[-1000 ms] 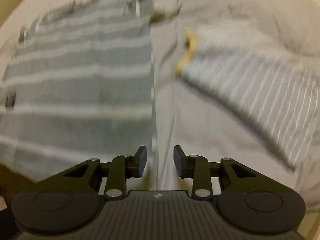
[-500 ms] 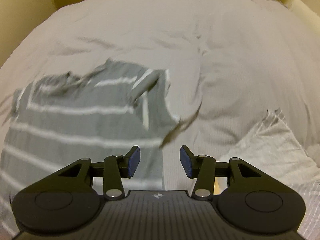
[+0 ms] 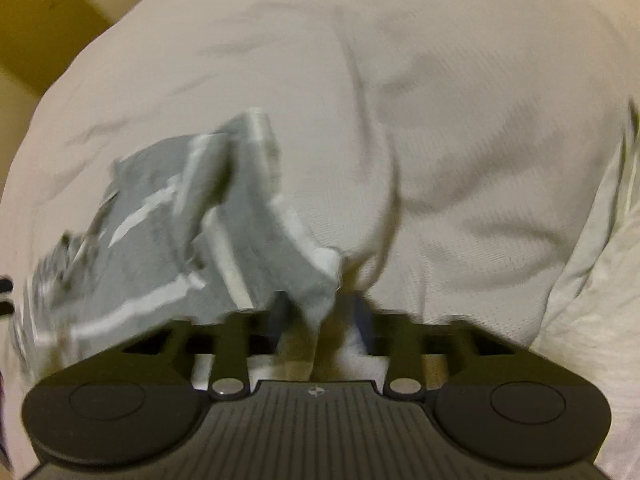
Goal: Fold clothes
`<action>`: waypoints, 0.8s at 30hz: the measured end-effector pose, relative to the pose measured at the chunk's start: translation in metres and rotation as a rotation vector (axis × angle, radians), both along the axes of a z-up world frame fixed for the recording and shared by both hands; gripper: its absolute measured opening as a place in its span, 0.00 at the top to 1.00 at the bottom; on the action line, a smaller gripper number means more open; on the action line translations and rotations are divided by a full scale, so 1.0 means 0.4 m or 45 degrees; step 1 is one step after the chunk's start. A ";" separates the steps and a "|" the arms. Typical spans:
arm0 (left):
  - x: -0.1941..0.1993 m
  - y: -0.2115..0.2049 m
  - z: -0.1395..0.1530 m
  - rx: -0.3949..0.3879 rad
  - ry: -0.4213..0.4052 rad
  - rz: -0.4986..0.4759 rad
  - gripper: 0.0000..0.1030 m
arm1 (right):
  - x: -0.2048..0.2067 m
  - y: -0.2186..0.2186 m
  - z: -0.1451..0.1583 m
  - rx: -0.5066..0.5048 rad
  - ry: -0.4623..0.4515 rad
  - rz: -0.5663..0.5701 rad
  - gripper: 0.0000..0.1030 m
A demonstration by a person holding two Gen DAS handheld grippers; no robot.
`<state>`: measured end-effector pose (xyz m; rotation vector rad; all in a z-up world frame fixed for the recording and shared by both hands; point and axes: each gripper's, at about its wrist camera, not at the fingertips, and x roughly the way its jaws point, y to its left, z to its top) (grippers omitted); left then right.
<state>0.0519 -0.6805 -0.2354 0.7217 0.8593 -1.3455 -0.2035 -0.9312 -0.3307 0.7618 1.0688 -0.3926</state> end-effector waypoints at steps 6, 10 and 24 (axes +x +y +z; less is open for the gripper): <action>-0.031 -0.191 -0.026 -0.024 0.039 -0.090 0.74 | -0.089 0.018 0.092 -0.208 -0.135 0.033 1.00; -0.051 -0.347 -0.055 -0.049 0.069 -0.170 0.67 | -0.146 0.042 0.038 -0.146 -0.101 0.030 0.99; -0.189 -0.731 -0.223 0.181 0.154 -0.559 1.00 | -0.180 -0.030 -0.038 0.215 -0.271 -0.176 0.92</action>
